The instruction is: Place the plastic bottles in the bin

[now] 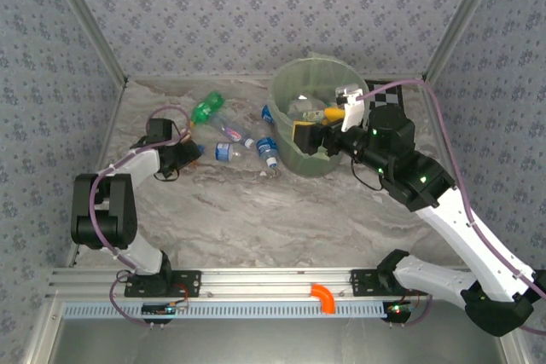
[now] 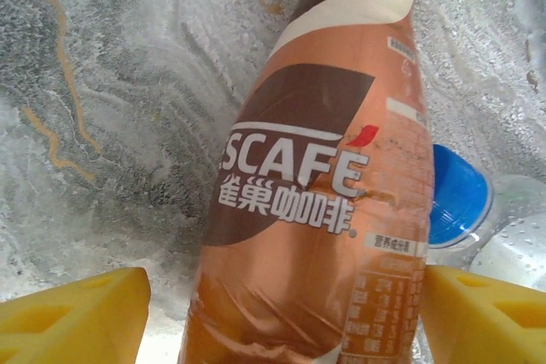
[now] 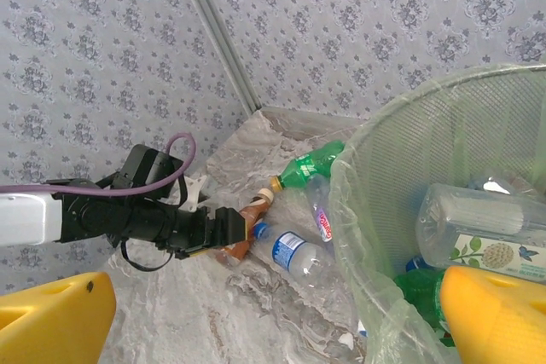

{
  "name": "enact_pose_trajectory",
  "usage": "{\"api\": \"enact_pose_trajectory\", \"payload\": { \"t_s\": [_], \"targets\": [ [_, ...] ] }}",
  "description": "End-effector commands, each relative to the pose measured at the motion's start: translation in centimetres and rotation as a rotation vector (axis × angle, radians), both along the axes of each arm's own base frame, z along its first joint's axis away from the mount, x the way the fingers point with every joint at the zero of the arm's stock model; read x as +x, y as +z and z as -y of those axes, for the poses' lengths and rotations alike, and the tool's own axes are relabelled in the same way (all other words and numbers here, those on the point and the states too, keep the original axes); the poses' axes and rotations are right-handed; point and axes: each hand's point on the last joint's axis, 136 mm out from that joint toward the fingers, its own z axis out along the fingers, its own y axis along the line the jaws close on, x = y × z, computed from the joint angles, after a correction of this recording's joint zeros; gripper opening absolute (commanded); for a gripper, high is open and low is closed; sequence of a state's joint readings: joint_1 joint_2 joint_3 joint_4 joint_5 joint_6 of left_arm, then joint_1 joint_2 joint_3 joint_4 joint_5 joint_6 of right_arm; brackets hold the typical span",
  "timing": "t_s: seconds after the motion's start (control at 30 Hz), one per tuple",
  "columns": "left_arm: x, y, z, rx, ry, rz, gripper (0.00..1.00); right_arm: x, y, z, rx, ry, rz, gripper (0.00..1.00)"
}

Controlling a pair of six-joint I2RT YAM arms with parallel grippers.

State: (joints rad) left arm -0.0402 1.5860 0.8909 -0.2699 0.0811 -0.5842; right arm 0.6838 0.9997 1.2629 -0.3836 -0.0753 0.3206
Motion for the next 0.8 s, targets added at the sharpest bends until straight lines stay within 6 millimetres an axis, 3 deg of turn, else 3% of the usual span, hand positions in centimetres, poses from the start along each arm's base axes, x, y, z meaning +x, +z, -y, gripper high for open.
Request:
{"api": "enact_pose_trajectory", "payload": {
  "t_s": [0.0, 0.3, 0.33, 0.37, 0.43, 0.77],
  "targets": [
    [-0.6, -0.9, -0.4, 0.037, -0.017, -0.035, 0.8, -0.5, 1.8, -0.4, 0.038, 0.024, 0.04, 1.0],
    [-0.4, -2.8, -0.2, 0.024, -0.008, -0.067, 0.74, -0.6, 1.5, -0.2, 0.026, 0.01, 0.036, 1.0],
    [-0.5, -2.8, -0.2, 0.023, -0.006, -0.065, 0.7, -0.6, 1.4, -0.2, 0.024, 0.01, 0.035, 1.0],
    [-0.5, -2.9, -0.1, 0.017, -0.011, -0.064, 0.6, -0.6, 1.4, -0.2, 0.024, 0.008, 0.036, 1.0],
    [-0.4, -2.5, 0.0, 0.013, -0.012, -0.052, 0.54, -0.5, 1.4, -0.3, 0.022, 0.007, 0.035, 1.0],
    [-1.0, 0.1, 0.5, -0.003, -0.01, 0.023, 0.54, 0.1, 1.0, -1.6, 0.011, 0.027, 0.018, 1.0]
  ]
}}
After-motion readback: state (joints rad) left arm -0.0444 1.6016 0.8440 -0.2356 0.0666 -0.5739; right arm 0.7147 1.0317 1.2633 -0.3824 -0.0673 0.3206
